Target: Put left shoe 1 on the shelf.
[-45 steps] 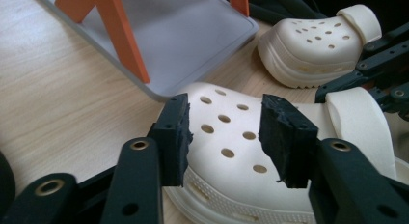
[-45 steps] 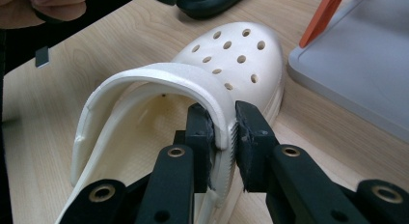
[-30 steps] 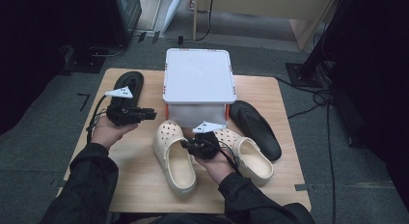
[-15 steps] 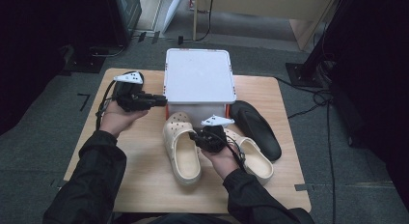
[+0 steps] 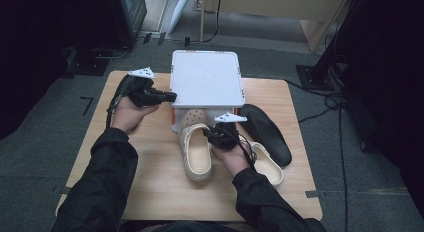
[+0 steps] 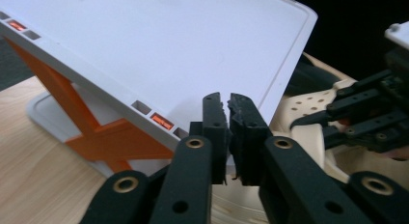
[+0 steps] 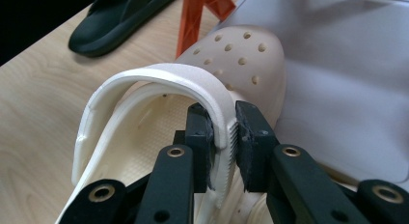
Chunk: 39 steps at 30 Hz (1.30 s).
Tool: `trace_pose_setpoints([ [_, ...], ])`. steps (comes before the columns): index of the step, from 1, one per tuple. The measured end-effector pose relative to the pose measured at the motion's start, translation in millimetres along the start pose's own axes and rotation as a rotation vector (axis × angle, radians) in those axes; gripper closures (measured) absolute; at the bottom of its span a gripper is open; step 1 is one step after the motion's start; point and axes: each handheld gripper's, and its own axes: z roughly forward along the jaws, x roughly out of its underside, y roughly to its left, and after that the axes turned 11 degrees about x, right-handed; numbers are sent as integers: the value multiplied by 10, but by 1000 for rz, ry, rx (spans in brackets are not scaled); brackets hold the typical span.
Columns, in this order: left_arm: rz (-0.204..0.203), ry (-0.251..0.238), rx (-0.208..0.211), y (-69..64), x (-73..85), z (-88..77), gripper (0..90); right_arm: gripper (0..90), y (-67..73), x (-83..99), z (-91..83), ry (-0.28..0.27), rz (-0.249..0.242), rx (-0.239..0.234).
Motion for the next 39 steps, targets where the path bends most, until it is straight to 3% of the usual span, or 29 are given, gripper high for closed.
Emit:
trace_pose_setpoints([
  [3,29,20,-9,-38,-4,21,867,774,-3,-15,46,-7,-4,24],
  [7,26,24,-19,-59,-7,20,845,770,-3,-30,91,-17,7,37],
  [14,30,25,-23,-66,-5,22,848,727,49,-12,131,-27,-6,28],
  [18,33,27,-30,-73,-7,25,849,628,19,-5,113,-23,14,-17],
  [21,30,27,-33,-79,-8,27,849,585,19,12,42,-35,9,-36],
  [27,22,25,-31,-77,-8,27,851,606,3,97,-192,-38,-16,-68],
  [35,21,27,-29,-67,-10,22,857,606,-2,225,-374,-28,-35,-91],
  [39,20,27,-26,-64,-12,24,858,679,28,355,-468,-20,-64,-129],
])
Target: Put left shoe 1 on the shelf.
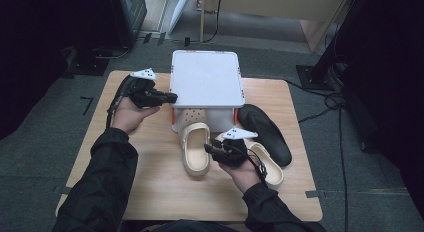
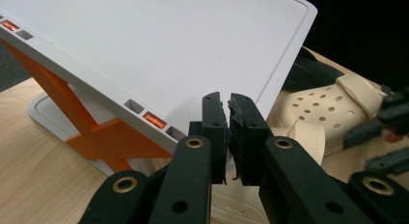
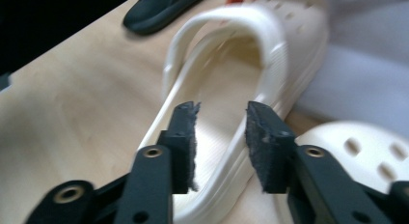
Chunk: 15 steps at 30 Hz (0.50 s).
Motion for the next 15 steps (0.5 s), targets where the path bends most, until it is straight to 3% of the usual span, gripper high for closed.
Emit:
trace_pose_setpoints([
  [5,-5,-4,13,18,2,-2,860,729,76,128,-35,-2,-31,-26],
  [9,-8,-6,21,33,5,-3,863,777,67,126,23,-17,-41,-4],
  [15,-3,-4,14,23,4,-2,863,808,74,154,83,38,-32,-31],
])
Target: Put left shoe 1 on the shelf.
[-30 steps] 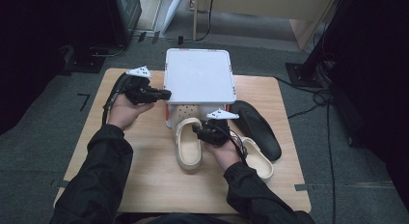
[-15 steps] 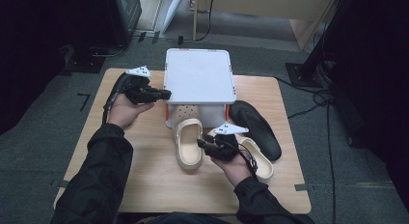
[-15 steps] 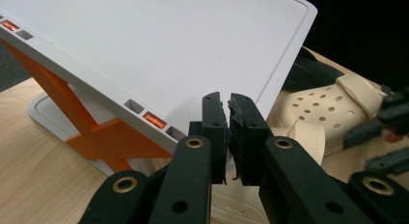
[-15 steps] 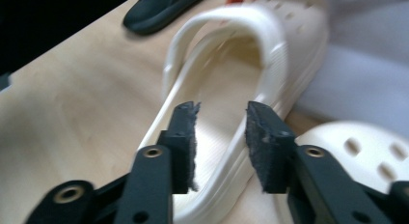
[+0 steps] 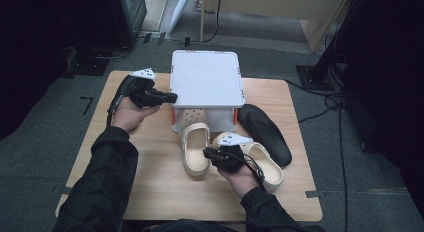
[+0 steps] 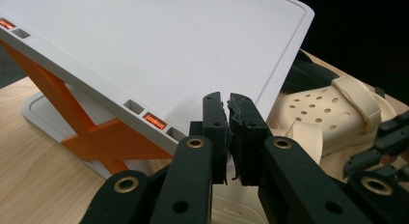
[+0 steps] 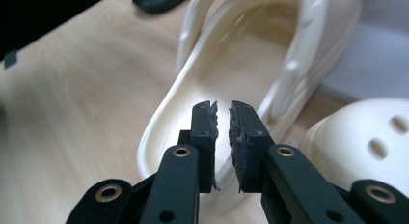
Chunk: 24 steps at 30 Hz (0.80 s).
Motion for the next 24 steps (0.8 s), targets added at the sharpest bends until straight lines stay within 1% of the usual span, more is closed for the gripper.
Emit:
trace_pose_setpoints([
  [3,1,1,-2,-3,-1,1,863,809,103,116,-71,16,-24,-21],
  [6,-1,2,-5,-6,-3,1,864,811,170,199,-104,26,-20,-43],
  [7,1,2,-7,-8,-3,2,865,812,205,242,-118,37,-27,-51],
  [12,-1,1,-3,-3,-1,0,865,832,303,395,-130,76,-47,-67],
  [14,-4,-1,1,3,1,-1,865,857,331,453,-109,97,-62,-71],
  [17,-5,-3,3,4,2,-2,865,867,355,514,-29,123,-96,-51],
  [21,-5,-1,5,6,2,-1,866,856,331,516,74,149,-79,-49],
  [22,-6,-1,6,7,2,-1,866,857,329,510,99,146,-80,-48],
  [23,-11,-3,8,7,2,-1,866,864,332,498,122,149,-86,-56],
  [24,-12,-2,10,8,2,-2,868,868,338,482,142,151,-103,-63],
])
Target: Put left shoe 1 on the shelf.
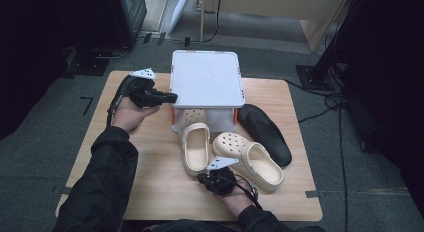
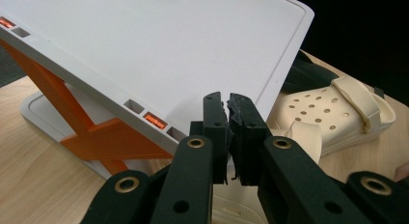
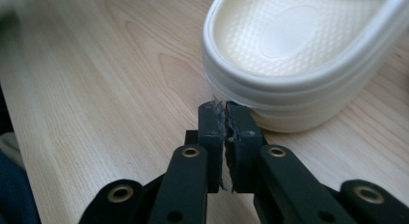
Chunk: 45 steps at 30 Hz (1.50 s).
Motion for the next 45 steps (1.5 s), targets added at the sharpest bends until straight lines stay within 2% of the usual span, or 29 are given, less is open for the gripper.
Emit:
trace_pose_setpoints([
  [3,5,5,-3,-2,-2,-3,868,867,33,-45,31,-3,-26,31],
  [5,5,4,-3,-3,-1,-2,868,864,18,-73,40,-16,-21,50],
  [8,0,0,-1,-2,1,-1,868,865,-11,-127,40,-31,-11,30],
  [11,1,3,-2,-4,0,-2,868,865,12,-176,37,-52,-31,39],
  [18,-2,-1,0,-5,2,0,867,855,-111,-292,43,-86,4,74],
  [31,-3,-3,3,-4,5,-1,868,851,-216,-487,250,-79,5,96],
  [38,-7,0,7,-2,2,-3,867,858,-308,-585,355,-74,52,93],
  [41,-6,2,9,-2,3,-7,867,860,-326,-619,398,-81,58,87],
  [45,-8,1,8,-6,3,-4,867,851,-350,-669,437,-80,59,104],
])
